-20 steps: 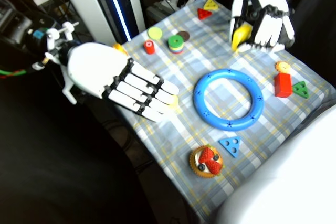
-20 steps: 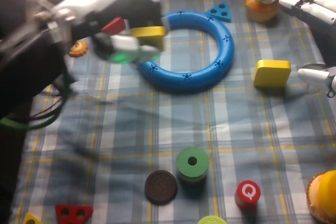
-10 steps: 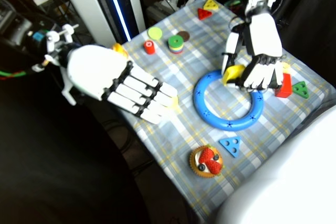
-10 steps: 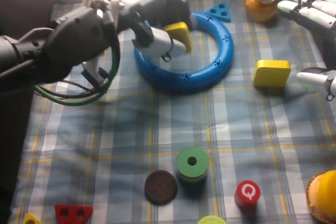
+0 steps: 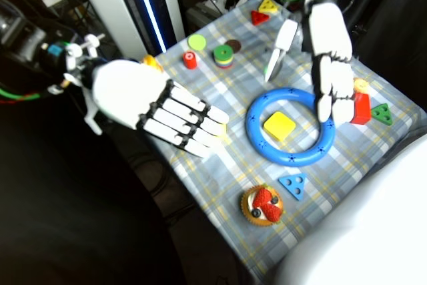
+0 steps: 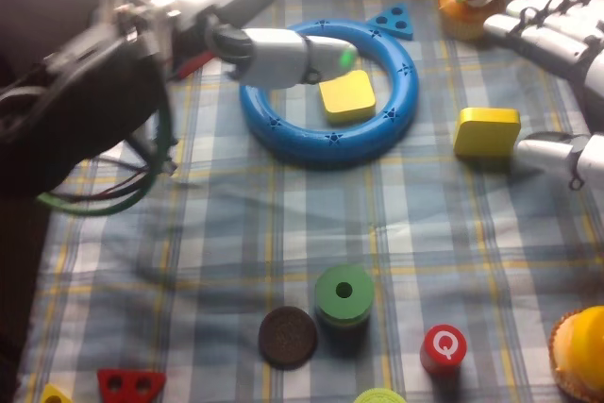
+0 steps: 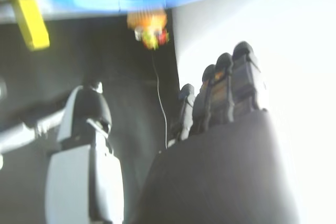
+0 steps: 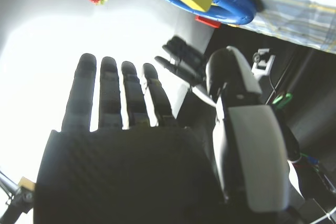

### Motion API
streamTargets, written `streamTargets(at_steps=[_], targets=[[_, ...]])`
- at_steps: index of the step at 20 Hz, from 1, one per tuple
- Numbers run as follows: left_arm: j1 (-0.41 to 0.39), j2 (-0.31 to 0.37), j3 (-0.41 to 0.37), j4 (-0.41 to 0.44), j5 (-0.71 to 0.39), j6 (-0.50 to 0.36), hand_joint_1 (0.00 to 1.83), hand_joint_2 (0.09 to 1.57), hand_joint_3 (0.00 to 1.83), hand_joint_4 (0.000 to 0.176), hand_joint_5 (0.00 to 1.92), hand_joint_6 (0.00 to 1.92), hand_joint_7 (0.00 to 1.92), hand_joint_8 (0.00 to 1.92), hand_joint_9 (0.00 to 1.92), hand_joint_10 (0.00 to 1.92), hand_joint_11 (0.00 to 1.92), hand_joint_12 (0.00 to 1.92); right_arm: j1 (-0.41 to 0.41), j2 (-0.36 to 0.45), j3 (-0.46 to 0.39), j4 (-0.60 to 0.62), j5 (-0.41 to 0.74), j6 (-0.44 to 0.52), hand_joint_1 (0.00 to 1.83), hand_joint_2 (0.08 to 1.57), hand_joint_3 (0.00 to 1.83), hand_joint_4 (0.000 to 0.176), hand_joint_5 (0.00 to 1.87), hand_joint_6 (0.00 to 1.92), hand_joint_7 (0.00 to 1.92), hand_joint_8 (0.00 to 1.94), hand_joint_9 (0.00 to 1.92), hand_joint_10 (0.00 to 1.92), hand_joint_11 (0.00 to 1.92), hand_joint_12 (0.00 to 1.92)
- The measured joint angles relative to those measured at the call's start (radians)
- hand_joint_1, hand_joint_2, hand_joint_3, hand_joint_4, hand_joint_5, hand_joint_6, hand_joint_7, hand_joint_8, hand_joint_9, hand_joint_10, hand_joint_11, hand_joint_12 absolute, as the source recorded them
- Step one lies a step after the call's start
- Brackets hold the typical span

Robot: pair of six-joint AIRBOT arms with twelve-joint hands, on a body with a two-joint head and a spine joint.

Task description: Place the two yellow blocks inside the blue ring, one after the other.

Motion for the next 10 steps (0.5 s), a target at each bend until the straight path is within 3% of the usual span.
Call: streamTargets(at_steps=[1, 3, 4, 6, 7, 8, 9, 10], targets=[[0.028, 0.037, -0.035, 0.026, -0.056, -0.053, 0.32, 1.35, 0.03, 0.082, 0.00, 0.00, 0.00, 0.00, 0.00, 0.00, 0.00, 0.00, 0.000, -0.015, 0.017, 0.002, -0.012, 0.004, 0.58, 1.26, 0.00, 0.000, 0.00, 0.00, 0.00, 0.00, 0.00, 0.00, 0.00, 0.00], [0.078, 0.090, -0.084, 0.061, -0.151, -0.126, 0.36, 1.38, 0.02, 0.044, 0.06, 0.02, 0.00, 0.00, 0.00, 0.00, 0.00, 0.00, 0.013, -0.033, 0.039, 0.005, -0.048, 0.005, 0.61, 1.27, 0.00, 0.000, 0.00, 0.00, 0.00, 0.00, 0.00, 0.00, 0.02, 0.01], [0.102, 0.110, -0.103, 0.071, -0.192, -0.156, 0.37, 1.39, 0.02, 0.041, 0.08, 0.02, 0.00, 0.00, 0.00, 0.00, 0.00, 0.00, 0.020, -0.046, 0.050, 0.011, -0.058, 0.005, 0.62, 1.27, 0.00, 0.000, 0.00, 0.00, 0.00, 0.00, 0.00, 0.00, 0.05, 0.03], [0.134, 0.136, -0.130, 0.083, -0.254, -0.185, 0.29, 1.40, 0.02, 0.054, 0.07, 0.01, 0.00, 0.00, 0.00, 0.00, 0.00, 0.00, 0.033, -0.063, 0.066, 0.016, -0.082, 0.005, 0.62, 1.26, 0.00, 0.000, 0.00, 0.00, 0.03, 0.01, 0.04, 0.02, 0.00, 0.54], [0.150, 0.145, -0.141, 0.084, -0.275, -0.195, 0.31, 1.40, 0.01, 0.053, 0.07, 0.01, 0.01, 0.00, 0.00, 0.00, 0.00, 0.00, 0.033, -0.072, 0.073, 0.018, -0.086, 0.006, 0.61, 1.27, 0.00, 0.000, 0.00, 0.00, 0.05, 0.01, 0.05, 0.02, 0.00, 0.63], [0.161, 0.152, -0.146, 0.087, -0.292, -0.206, 0.35, 1.41, 0.01, 0.036, 0.08, 0.01, 0.02, 0.01, 0.00, 0.00, 0.00, 0.00, 0.038, -0.081, 0.081, 0.022, -0.099, 0.006, 0.62, 1.26, 0.00, 0.000, 0.00, 0.00, 0.09, 0.01, 0.09, 0.04, 0.00, 0.80], [0.169, 0.156, -0.148, 0.087, -0.303, -0.214, 0.34, 1.41, 0.01, 0.027, 0.08, 0.01, 0.03, 0.01, 0.00, 0.00, 0.00, 0.00, 0.041, -0.089, 0.090, 0.028, -0.112, 0.006, 0.64, 1.26, 0.00, 0.000, 0.04, 0.01, 0.17, 0.03, 0.16, 0.09, 0.00, 1.09], [0.175, 0.161, -0.153, 0.085, -0.322, -0.224, 0.35, 1.41, 0.01, 0.030, 0.09, 0.01, 0.04, 0.01, 0.00, 0.00, 0.00, 0.00, 0.051, -0.101, 0.104, 0.035, -0.126, 0.006, 0.75, 1.28, 0.00, 0.000, 0.23, 0.10, 0.43, 0.29, 0.15, 0.67, 0.00, 1.40]])
